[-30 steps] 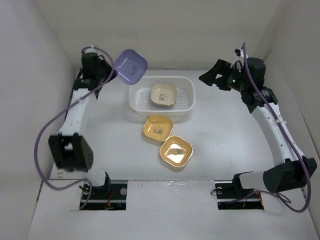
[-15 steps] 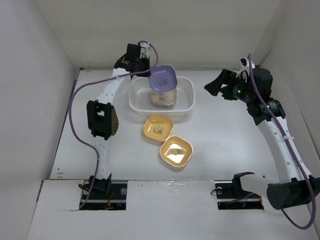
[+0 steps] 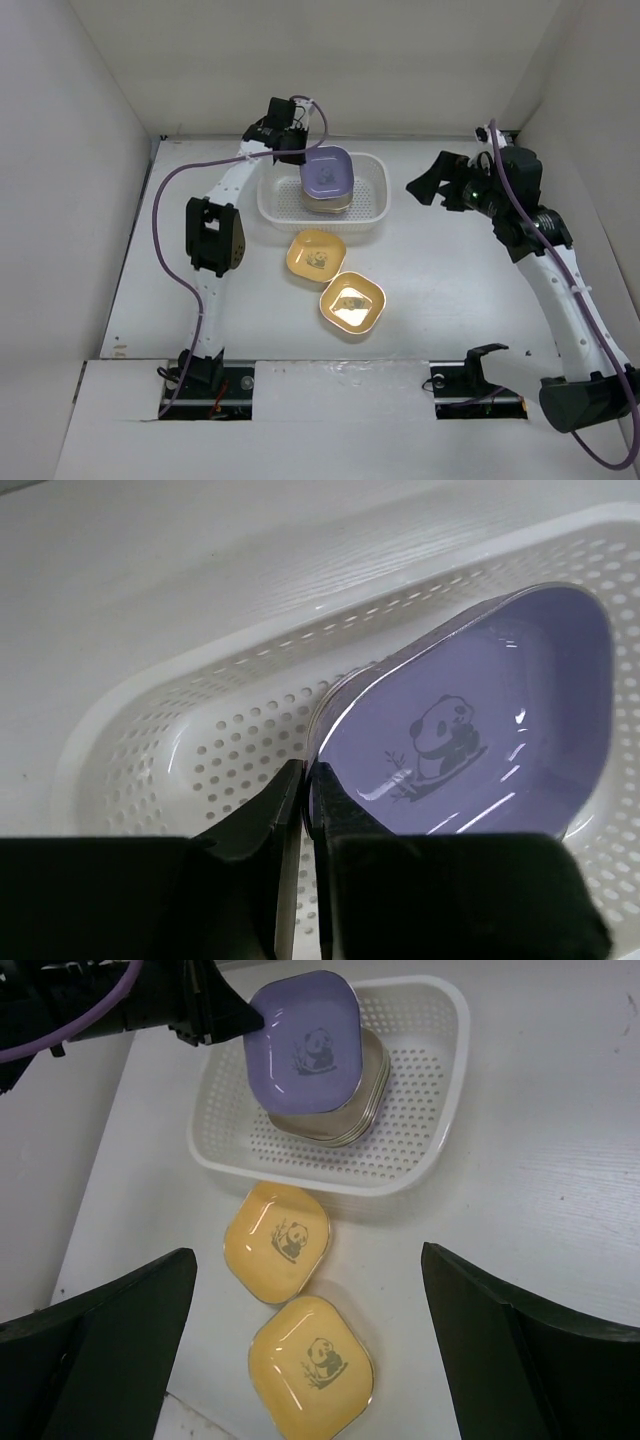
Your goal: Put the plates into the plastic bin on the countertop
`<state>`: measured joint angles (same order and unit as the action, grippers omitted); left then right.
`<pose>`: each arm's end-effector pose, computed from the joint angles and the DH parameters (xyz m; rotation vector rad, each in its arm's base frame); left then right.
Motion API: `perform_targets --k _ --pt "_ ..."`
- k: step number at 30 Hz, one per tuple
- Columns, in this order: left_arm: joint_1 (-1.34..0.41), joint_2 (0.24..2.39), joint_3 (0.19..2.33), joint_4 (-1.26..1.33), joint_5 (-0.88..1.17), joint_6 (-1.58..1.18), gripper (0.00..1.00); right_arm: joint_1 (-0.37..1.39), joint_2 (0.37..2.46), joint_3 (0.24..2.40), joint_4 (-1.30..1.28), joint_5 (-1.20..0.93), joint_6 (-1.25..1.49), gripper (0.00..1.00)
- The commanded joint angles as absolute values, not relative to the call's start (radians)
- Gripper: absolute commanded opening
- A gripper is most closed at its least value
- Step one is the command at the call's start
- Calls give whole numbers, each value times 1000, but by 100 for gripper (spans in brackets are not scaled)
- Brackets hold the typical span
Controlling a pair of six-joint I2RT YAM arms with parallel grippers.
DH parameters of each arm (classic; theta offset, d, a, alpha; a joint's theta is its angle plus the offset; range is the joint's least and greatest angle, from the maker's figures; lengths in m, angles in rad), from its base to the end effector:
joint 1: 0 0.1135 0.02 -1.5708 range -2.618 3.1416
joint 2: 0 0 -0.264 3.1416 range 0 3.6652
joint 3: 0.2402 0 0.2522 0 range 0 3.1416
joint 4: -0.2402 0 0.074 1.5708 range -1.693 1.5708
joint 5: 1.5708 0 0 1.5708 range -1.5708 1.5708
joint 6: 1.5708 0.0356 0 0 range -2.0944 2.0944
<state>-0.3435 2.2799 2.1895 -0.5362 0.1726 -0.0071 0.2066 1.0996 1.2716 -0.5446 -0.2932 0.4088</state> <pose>0.4966 -0.1841 0.2875 0.4665 2.1636 -0.3853 0.2249 0.0576 0.4104 0.0012 1.9901 0.6881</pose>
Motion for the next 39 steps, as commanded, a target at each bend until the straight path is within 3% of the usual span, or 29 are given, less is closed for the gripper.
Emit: perform_targets --k 1,2,6,9,11,18,23,29,33,38,39 --pt "-333 2273 2250 -520 150 -14 6 253 1086 1243 -540 -259 391 100" --pt "-333 2273 2250 -520 141 -24 35 265 1077 1233 -540 -243 391 100" --pt "-333 2212 2221 -506 141 -34 66 307 1057 1189 -540 -180 382 100" --pt "-333 2142 2187 -476 199 -34 74 333 1048 1166 -549 -146 382 100" --pt "-333 2111 2187 -476 209 -60 100 372 1037 1134 -558 -146 371 100" --pt "-333 1902 2103 -442 29 -248 100 573 1055 922 -448 3 498 100" --pt "-308 1679 1880 -491 -135 -454 100 670 1138 833 -422 67 639 99" --pt "-298 1413 1557 -463 -250 -479 100 735 1233 741 -390 121 745 97" --pt "-298 1378 1511 -505 -259 -469 100 761 1284 690 -362 146 822 94" --pt "-298 1367 1502 -514 -250 -460 100 799 1334 690 -362 147 845 72" --pt "-298 1367 1511 -514 -250 -460 100 808 1335 690 -362 147 845 58"
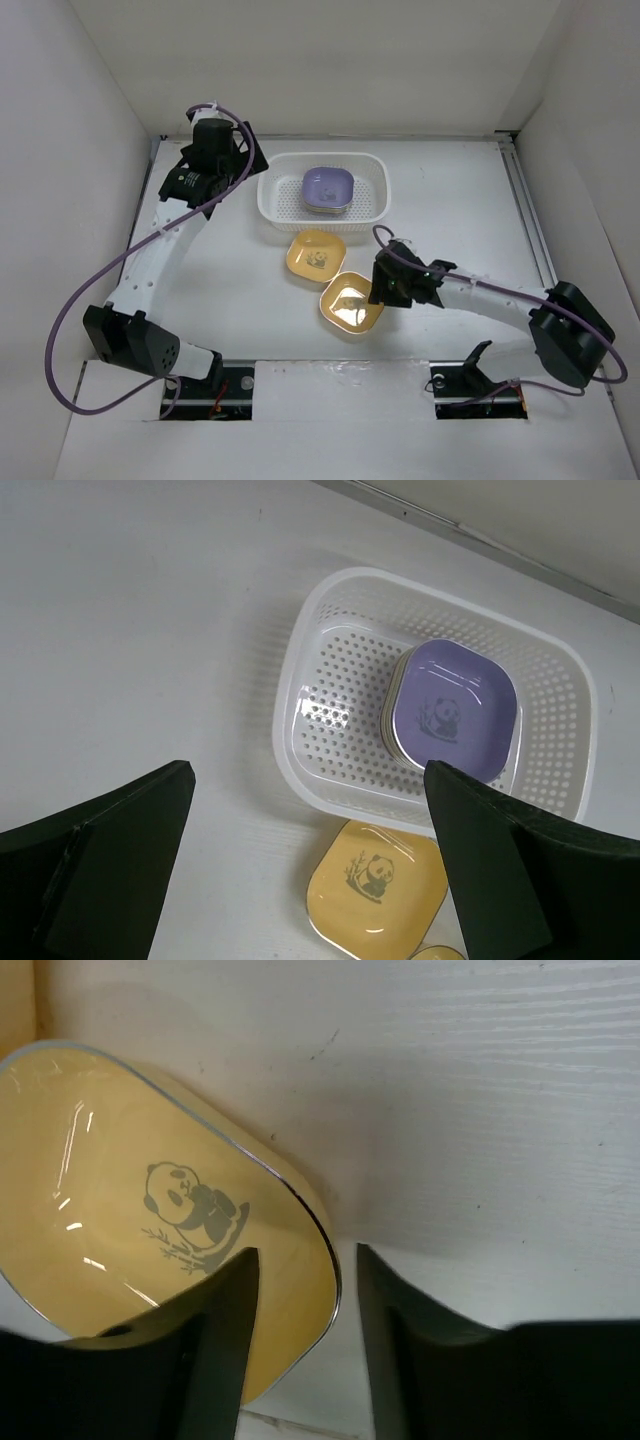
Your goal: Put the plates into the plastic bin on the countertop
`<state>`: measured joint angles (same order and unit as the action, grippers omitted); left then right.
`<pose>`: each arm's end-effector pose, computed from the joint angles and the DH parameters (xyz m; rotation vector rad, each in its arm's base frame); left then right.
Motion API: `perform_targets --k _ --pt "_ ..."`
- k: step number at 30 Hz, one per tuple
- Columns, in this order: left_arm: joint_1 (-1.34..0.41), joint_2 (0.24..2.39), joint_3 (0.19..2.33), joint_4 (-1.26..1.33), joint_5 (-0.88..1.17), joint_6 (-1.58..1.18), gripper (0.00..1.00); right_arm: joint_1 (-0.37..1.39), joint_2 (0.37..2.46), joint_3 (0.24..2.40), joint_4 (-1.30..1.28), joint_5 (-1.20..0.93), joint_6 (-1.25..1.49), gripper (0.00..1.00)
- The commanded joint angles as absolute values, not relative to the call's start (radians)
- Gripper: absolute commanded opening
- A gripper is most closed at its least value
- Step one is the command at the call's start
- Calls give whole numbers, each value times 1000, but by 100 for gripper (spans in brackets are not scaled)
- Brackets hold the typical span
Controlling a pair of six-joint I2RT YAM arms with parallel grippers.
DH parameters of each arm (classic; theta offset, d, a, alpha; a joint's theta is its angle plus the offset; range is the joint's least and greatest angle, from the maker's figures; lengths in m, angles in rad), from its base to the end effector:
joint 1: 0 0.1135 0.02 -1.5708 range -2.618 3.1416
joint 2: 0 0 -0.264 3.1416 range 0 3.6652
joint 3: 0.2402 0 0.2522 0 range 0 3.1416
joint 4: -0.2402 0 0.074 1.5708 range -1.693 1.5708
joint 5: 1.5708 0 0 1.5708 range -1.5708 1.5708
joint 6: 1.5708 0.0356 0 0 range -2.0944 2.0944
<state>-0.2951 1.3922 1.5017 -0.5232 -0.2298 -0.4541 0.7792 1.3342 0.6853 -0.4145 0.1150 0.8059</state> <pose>0.2985 -0.0823 0.4160 -0.3055 1.9585 -0.2600 0.1755 0.1676 0.1743 0.0758 2.6783 0.3864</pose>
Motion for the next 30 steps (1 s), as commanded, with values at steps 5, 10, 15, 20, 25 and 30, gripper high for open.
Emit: perform_targets --k 5,10,15,20,25,30 --pt "-298 1367 1522 -534 -250 -449 100 862 1296 703 -419 176 854 19" --pt "-298 1367 1531 -545 -261 -449 100 925 1188 712 -564 225 893 0" --pt "-298 1367 1522 -535 -250 -449 100 946 996 707 -679 256 940 0" --pt "-298 1341 1428 -492 -209 -460 100 959 847 880 -771 313 891 0" --pt "-298 1287 1283 -407 -72 -483 100 803 1086 1243 -733 299 622 0" --pt "-336 1255 1117 -353 -21 -502 100 625 1480 1619 -695 74 269 0"
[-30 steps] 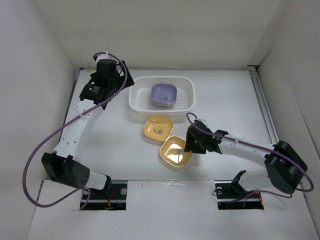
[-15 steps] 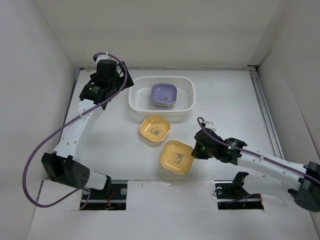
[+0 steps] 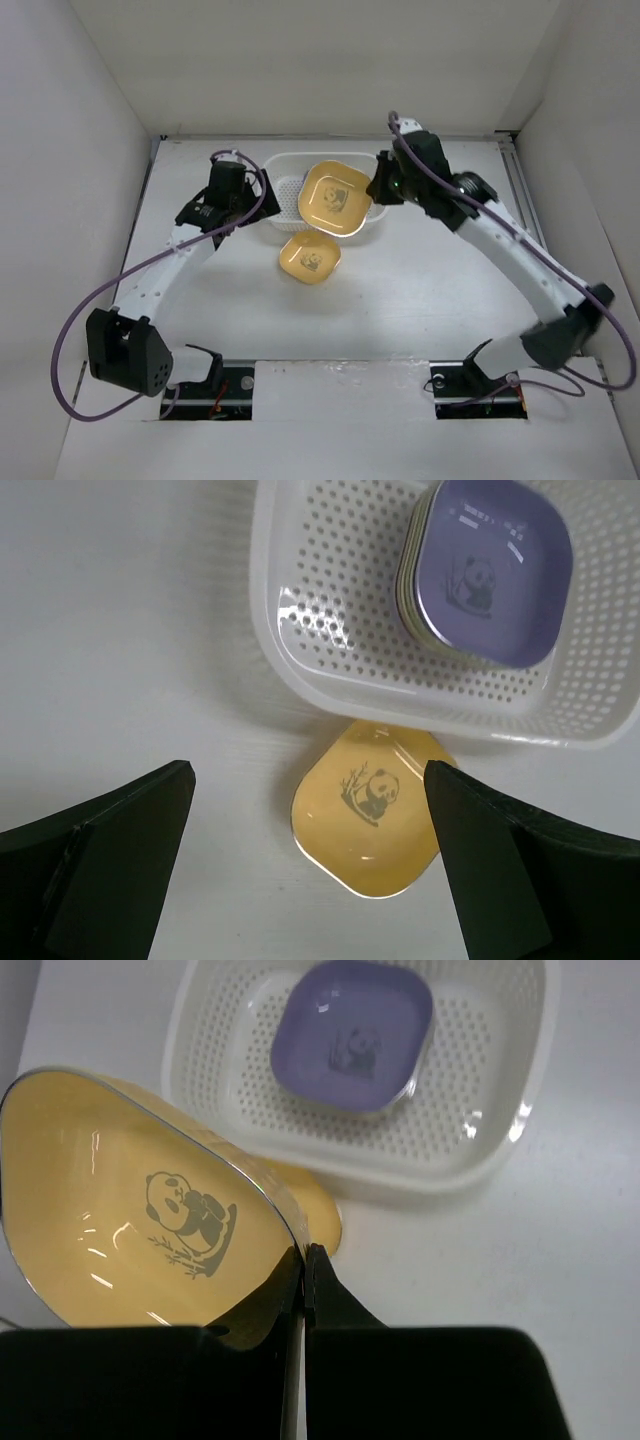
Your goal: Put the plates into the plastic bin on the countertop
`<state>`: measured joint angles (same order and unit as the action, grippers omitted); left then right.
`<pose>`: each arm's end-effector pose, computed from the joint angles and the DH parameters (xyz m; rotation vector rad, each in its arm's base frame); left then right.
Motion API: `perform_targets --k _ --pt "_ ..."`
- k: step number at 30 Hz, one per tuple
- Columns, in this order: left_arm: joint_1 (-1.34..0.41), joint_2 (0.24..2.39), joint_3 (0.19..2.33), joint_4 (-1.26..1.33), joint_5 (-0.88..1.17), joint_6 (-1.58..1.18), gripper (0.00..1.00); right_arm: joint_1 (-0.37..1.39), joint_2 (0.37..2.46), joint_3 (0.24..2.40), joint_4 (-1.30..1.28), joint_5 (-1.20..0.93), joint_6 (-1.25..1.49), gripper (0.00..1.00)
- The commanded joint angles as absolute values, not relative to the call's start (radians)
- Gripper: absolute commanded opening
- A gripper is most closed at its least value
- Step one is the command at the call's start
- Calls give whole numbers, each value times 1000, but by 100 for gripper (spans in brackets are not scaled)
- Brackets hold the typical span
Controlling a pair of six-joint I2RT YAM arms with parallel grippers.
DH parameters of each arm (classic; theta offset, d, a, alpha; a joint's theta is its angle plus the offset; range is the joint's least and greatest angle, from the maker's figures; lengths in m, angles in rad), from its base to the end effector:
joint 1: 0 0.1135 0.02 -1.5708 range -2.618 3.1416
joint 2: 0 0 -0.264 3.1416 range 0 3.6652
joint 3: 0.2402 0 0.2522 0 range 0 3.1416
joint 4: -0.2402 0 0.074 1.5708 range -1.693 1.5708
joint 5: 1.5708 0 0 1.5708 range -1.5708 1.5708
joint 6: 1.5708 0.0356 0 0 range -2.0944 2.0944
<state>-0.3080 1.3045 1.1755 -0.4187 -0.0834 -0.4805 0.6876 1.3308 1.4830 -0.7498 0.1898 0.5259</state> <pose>0.2817 -0.0865 0.3392 -0.2342 2.1270 -0.3789 0.2209 0.1727 0.4051 -0.0671 2.1971 0.4906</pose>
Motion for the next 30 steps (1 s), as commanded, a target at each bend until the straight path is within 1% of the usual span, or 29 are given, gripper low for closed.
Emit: perform_targets --k 1,2,3,4,5,6,7,9,10,14,18,20,22,25,26,27,30 --pt "-336 1244 1097 -353 -21 -514 100 586 1535 1685 -707 24 232 0" --pt "-347 1226 1059 -341 -12 -514 100 571 1590 1827 -725 14 203 0" --pt "-347 1217 1039 -319 0 -523 100 557 1708 1903 -750 -6 148 0" --pt "-347 1216 1019 -310 11 -523 100 545 1767 1978 -803 -29 128 0" --pt "-347 1206 1003 -310 11 -532 100 535 1826 2123 -831 -29 118 0" --pt "-347 1206 980 -301 20 -532 100 517 1886 2197 -862 -29 118 0" --pt "-347 1206 971 -301 20 -532 100 506 1996 2262 -902 -29 101 0" --pt "-347 1206 959 -288 20 -541 100 471 2083 2395 -911 -72 75 0" --pt "-347 1206 944 -264 32 -541 100 459 2144 2420 -911 -93 58 0" --pt "-347 1218 922 -255 41 -551 100 416 2224 2441 -832 -150 46 0" --pt "-347 1227 900 -221 63 -551 100 377 2282 2456 -822 -225 11 0" --pt "-347 1227 891 -221 63 -551 100 377 2307 2486 -822 -215 11 0" --pt "-347 1227 891 -221 63 -551 100 354 2332 2487 -813 -265 11 0" --pt "-347 1227 891 -221 63 -551 100 354 2341 2487 -801 -256 23 0" --pt "-347 1227 891 -221 63 -551 100 345 2341 2487 -801 -256 35 2" --pt "-347 1227 891 -212 63 -551 100 345 2341 2487 -801 -256 35 6" --pt "-347 1247 882 -203 63 -551 100 336 2350 2487 -766 -267 77 11"
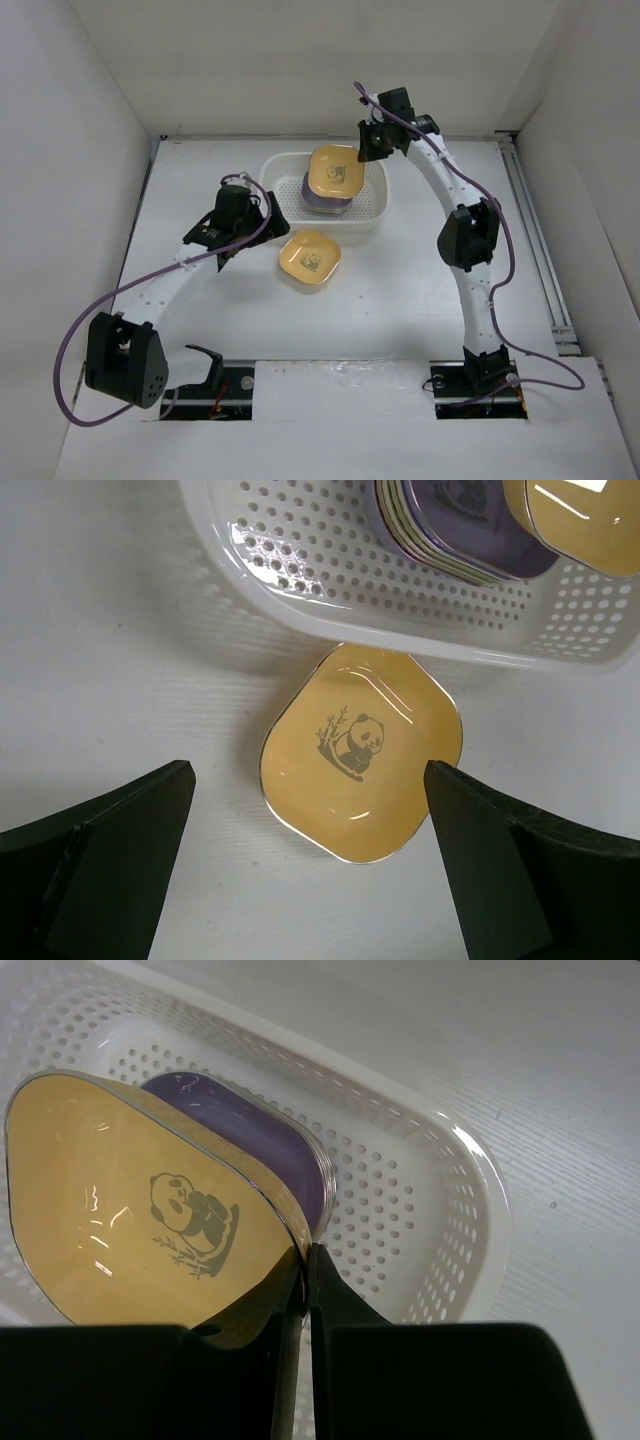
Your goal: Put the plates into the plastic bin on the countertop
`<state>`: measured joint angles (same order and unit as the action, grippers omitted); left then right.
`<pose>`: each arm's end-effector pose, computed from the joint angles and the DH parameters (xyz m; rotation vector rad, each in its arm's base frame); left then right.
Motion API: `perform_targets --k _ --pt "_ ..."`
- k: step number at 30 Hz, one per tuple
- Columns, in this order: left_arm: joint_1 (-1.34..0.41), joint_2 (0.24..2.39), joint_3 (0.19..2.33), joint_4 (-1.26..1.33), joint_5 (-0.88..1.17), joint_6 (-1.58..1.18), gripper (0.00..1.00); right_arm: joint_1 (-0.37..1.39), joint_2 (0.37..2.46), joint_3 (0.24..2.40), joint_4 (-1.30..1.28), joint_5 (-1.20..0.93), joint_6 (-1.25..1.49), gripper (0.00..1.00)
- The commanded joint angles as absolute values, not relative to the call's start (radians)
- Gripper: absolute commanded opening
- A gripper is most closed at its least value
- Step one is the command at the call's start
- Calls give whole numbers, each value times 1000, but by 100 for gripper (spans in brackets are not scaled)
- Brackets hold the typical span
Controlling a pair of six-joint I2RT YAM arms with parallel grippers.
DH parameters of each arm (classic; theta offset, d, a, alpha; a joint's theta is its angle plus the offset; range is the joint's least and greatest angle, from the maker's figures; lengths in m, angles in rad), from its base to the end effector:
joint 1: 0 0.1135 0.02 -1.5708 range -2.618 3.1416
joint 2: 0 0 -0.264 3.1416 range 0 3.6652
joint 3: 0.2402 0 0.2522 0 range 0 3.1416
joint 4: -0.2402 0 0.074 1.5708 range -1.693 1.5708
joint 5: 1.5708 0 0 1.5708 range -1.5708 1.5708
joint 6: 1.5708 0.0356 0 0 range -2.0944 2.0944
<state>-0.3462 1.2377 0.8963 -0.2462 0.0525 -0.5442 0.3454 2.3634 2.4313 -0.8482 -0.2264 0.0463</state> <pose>0.2588 -0.0953 0.2768 -0.1878 2.2053 -0.5627 0.4918 0.1855 0.2988 -0.4642 2.3264 0.4566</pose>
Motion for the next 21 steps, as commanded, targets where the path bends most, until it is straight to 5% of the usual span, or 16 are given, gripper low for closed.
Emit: perform_targets --k 1,3,7,8,9,16,21 --pt "-347 1247 873 -202 63 -551 100 336 2364 2496 -765 -267 86 11" --pt "-347 1247 862 -190 63 -560 100 336 2376 2517 -755 -267 101 17" --pt "-362 1247 850 -157 71 -560 100 336 2378 2517 -733 -276 143 66" --pt "-392 1247 850 -146 48 -560 100 336 2362 2505 -718 -276 155 92" --pt "-412 1247 850 -146 26 -560 100 336 2353 2505 -718 -276 164 100" --pt "-492 1327 816 -35 -41 -539 100 368 2180 2421 -698 -223 175 100" --pt "-492 1390 793 49 -86 -495 100 402 1857 1986 -537 -228 186 100"
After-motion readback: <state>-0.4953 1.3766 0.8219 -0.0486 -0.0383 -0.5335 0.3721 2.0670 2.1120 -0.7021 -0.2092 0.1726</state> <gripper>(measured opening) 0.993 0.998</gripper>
